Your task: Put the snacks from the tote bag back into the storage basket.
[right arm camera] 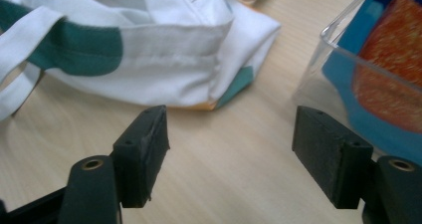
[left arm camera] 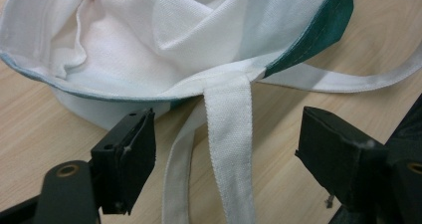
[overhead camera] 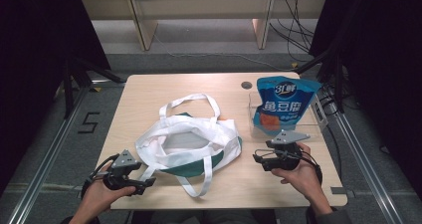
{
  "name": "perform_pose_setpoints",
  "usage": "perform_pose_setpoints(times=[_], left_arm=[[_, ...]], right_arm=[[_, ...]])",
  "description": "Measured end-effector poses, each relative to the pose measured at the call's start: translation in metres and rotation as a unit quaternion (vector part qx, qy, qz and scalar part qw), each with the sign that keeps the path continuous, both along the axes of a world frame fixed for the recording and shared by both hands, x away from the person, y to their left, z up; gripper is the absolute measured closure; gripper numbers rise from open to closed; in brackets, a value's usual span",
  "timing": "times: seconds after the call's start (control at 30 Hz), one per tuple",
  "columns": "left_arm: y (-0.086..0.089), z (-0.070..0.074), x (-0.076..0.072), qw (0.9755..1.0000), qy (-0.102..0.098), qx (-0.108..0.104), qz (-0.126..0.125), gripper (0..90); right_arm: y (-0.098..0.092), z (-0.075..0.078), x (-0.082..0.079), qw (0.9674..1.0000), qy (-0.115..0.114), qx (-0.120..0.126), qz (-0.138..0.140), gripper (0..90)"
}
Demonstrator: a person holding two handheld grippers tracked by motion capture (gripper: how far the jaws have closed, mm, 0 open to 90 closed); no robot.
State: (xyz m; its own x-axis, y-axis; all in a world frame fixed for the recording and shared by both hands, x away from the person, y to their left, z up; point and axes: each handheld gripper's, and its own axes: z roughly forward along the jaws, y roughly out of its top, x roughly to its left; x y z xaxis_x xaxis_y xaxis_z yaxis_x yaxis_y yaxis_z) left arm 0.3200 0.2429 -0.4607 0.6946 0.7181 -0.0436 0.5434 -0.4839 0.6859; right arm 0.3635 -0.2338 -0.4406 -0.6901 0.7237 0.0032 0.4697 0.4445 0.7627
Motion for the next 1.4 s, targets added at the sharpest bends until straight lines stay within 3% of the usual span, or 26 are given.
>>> perform_pose_setpoints(times=[0.2,0.27,0.33,0.67,0.9,1.13,1.2,1.27,1.4], left_arm=[[0.000,-0.001,0.000,1.0000,-0.001,0.001,-0.001,22.1],[0.000,0.000,0.000,1.0000,-0.001,0.003,-0.001,22.1],[-0.001,-0.001,0.000,1.0000,0.001,0.001,0.001,22.1],[-0.001,-0.002,-0.001,0.9999,0.005,-0.004,0.008,21.7],[-0.002,-0.003,-0.001,0.9999,0.006,-0.004,0.007,21.6],[-0.001,-0.002,0.000,1.0000,0.003,0.007,-0.001,21.4],[-0.001,-0.002,0.000,1.0000,0.001,0.007,0.003,21.3],[-0.001,-0.002,0.000,1.0000,0.001,0.008,0.003,21.3],[-0.001,-0.002,0.000,1.0000,0.003,0.006,0.000,21.2]], right_arm=[[0.004,-0.006,-0.011,0.9996,0.007,-0.019,0.018,28.0],[0.005,-0.006,-0.014,0.9997,0.013,-0.015,0.016,27.2],[0.004,-0.008,-0.015,0.9996,0.004,-0.017,0.021,26.5],[0.004,-0.013,-0.022,0.9989,0.007,-0.041,0.020,24.2],[0.004,-0.018,-0.029,0.9982,0.024,-0.053,0.015,22.0],[0.000,-0.023,-0.027,0.9961,0.031,-0.080,0.021,21.2],[-0.001,-0.026,-0.025,0.9970,0.016,-0.073,0.016,21.3],[-0.004,-0.025,-0.025,0.9961,0.032,-0.082,0.012,21.4],[-0.005,-0.026,-0.024,0.9955,0.035,-0.087,0.011,21.4]])
